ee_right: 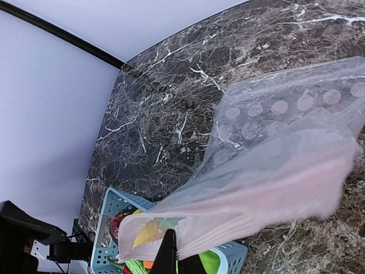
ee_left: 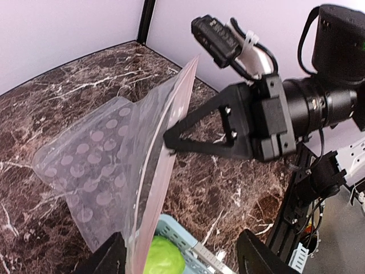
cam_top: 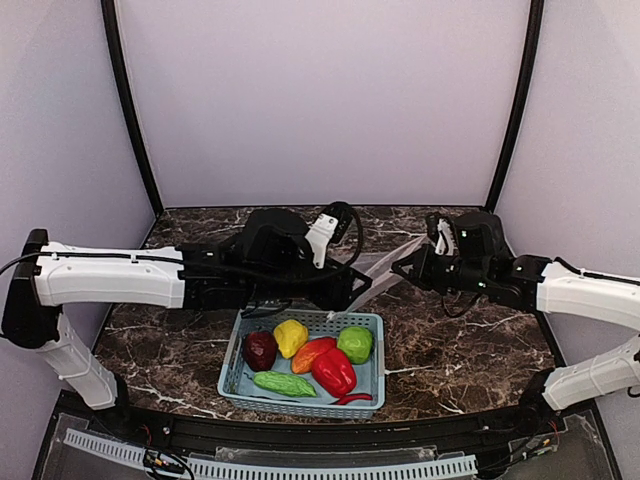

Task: Place the food in the zip-top bag and seal the zipper
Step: Open the zipper food storage bag.

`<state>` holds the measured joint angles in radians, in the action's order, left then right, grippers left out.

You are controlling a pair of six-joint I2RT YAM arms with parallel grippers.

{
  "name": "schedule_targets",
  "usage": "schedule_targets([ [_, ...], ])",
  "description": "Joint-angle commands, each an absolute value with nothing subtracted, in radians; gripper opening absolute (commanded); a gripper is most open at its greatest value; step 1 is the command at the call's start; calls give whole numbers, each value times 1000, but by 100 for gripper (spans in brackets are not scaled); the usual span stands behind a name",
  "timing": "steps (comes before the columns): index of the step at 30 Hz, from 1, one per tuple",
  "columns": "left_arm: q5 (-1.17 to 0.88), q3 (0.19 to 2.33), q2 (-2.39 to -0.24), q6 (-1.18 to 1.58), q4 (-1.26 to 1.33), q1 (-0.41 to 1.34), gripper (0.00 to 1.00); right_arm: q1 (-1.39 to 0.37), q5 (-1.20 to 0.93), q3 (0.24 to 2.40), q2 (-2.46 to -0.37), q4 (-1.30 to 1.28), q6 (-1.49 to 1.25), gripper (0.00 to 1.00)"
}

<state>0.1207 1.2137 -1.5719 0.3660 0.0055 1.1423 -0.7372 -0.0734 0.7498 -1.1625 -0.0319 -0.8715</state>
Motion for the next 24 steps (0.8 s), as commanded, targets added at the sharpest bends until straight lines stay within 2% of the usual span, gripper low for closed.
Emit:
schedule_targets([
  [1, 71, 1310, -1635, 389, -59, 1116, 68, -744, -149, 750, -1147, 52, -772, 0],
  [8, 40, 1395, -1740, 411, -92, 1078, 67, -744, -200, 733, -1125, 69, -720, 0],
  [14, 57, 1401, -1765, 408, -101, 1070, 49, -744, -228, 724, -1118, 69, -691, 0],
  [19, 77, 1397, -1766, 402, -98, 1068, 46, -744, -242, 731, -1125, 54, -671, 0],
  [22, 78, 1394, -1766, 397, -83, 1066, 26, -743, -246, 744, -1132, 35, -655, 0],
  [24, 79, 1391, -1767, 390, -78, 1066, 18, -743, -243, 750, -1133, 23, -647, 0],
])
